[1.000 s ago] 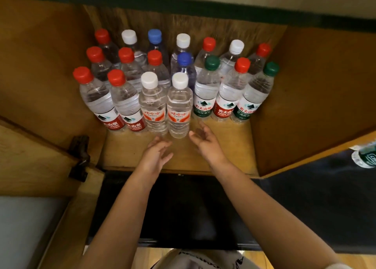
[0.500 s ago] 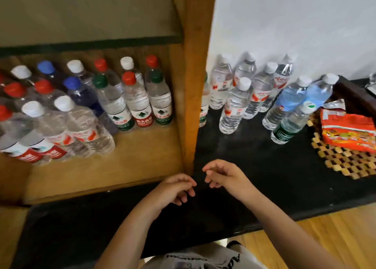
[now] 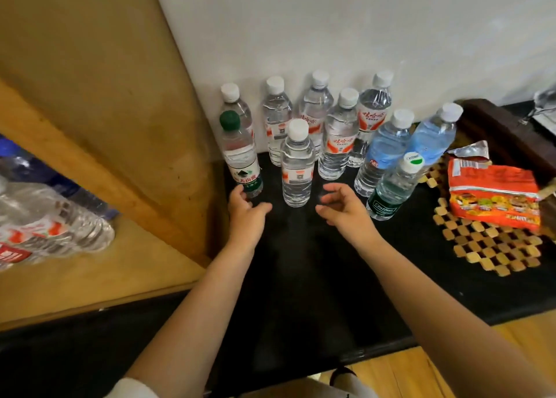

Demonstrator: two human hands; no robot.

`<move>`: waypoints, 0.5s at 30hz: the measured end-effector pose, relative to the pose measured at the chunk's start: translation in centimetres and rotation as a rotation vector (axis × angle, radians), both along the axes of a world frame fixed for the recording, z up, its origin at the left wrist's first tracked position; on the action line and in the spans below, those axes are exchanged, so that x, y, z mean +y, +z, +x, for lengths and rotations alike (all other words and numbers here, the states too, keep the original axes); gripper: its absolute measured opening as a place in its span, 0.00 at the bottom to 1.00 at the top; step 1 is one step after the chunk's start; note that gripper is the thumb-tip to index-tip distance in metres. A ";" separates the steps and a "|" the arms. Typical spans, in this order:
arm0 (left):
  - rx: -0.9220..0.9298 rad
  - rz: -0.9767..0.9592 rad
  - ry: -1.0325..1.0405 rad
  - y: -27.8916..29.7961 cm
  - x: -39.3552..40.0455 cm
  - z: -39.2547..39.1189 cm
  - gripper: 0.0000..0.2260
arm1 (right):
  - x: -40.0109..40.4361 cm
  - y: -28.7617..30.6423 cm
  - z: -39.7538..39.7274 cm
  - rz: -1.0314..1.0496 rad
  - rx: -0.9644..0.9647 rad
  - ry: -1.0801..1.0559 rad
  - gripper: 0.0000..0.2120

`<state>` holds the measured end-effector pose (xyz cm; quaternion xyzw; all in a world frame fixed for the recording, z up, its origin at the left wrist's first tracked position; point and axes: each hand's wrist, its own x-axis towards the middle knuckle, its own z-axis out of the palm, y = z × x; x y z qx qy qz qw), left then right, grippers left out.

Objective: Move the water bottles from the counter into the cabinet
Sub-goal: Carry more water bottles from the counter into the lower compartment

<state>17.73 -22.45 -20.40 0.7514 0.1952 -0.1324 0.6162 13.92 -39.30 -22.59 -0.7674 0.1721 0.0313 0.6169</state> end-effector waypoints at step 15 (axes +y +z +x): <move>-0.470 0.195 0.203 1.9 -1.3 8.8 0.19 | 3.5 0.9 8.8 -0.293 -0.364 -0.082 0.43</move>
